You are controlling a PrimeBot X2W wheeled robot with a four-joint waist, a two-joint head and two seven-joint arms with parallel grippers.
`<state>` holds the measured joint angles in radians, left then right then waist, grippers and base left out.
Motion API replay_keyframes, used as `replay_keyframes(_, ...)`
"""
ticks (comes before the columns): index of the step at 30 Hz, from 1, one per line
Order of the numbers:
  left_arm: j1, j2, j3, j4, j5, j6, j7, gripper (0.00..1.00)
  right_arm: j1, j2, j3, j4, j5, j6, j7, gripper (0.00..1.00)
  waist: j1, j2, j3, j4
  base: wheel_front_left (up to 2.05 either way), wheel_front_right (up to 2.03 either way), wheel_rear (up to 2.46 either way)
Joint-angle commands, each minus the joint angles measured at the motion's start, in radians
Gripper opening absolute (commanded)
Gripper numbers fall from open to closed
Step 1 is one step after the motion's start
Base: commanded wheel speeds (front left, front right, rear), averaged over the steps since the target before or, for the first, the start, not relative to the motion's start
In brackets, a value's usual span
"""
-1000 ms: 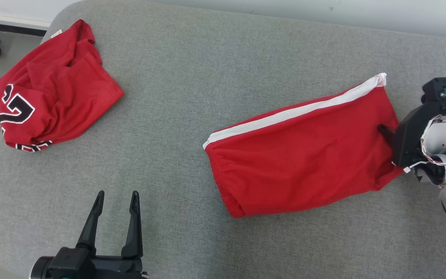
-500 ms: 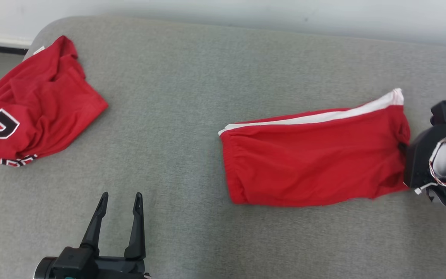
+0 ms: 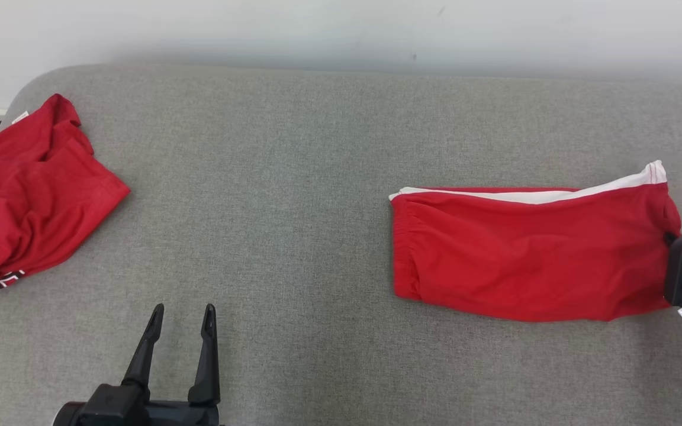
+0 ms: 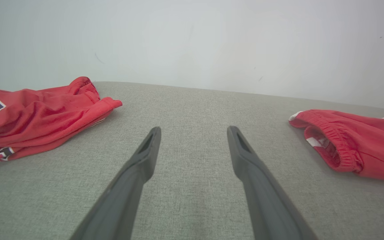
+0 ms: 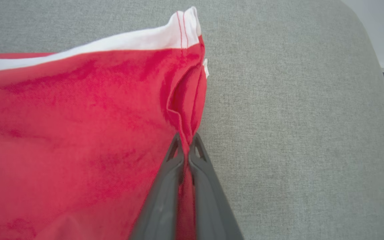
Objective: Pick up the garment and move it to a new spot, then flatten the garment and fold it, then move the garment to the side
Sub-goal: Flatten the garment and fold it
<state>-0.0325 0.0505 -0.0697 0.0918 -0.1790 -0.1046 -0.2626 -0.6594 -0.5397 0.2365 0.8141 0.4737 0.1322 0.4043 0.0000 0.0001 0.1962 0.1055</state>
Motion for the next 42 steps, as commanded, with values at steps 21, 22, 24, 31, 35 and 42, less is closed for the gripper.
replay_keyframes(21, 0.050, 0.000, -0.013, 0.031, -0.034, 0.007, -0.003, 1.00, 0.069, 0.104, 0.156, -0.355, -0.026, -0.003, 0.122, 0.00, 0.0000, -0.0001, -0.088, 0.032, 0.00, 0.00, 0.00)
replay_keyframes(22, 0.051, 0.000, -0.012, 0.031, -0.033, 0.006, -0.003, 1.00, 0.062, 0.114, 0.164, -0.357, -0.022, -0.003, 0.128, 0.00, 0.0000, -0.0001, -0.088, 0.035, 0.00, 0.00, 0.00)
replay_keyframes(24, 0.050, 0.000, -0.015, 0.031, -0.036, 0.005, -0.003, 1.00, 0.049, 0.137, 0.171, -0.350, -0.016, -0.003, 0.129, 0.00, 0.0000, -0.0001, -0.087, 0.044, 0.00, 0.00, 0.00)
replay_keyframes(31, 0.044, 0.000, -0.025, 0.033, -0.046, 0.014, -0.003, 1.00, 0.003, 0.219, 0.160, -0.276, -0.029, -0.003, 0.103, 0.00, 0.0000, -0.0001, -0.077, 0.088, 0.00, 0.00, 0.00)
replay_keyframes(35, 0.046, 0.000, -0.022, 0.036, -0.050, 0.015, -0.003, 1.00, -0.024, 0.254, 0.150, -0.249, -0.035, -0.003, 0.065, 0.00, 0.0000, -0.0001, -0.075, 0.110, 0.00, 0.00, 0.00)
replay_keyframes(42, 0.050, 0.000, -0.028, 0.037, -0.055, 0.021, -0.003, 1.00, -0.039, 0.294, 0.176, -0.206, -0.028, -0.003, 0.058, 0.00, 0.0000, -0.0001, -0.080, 0.133, 0.00, 0.00, 0.00)
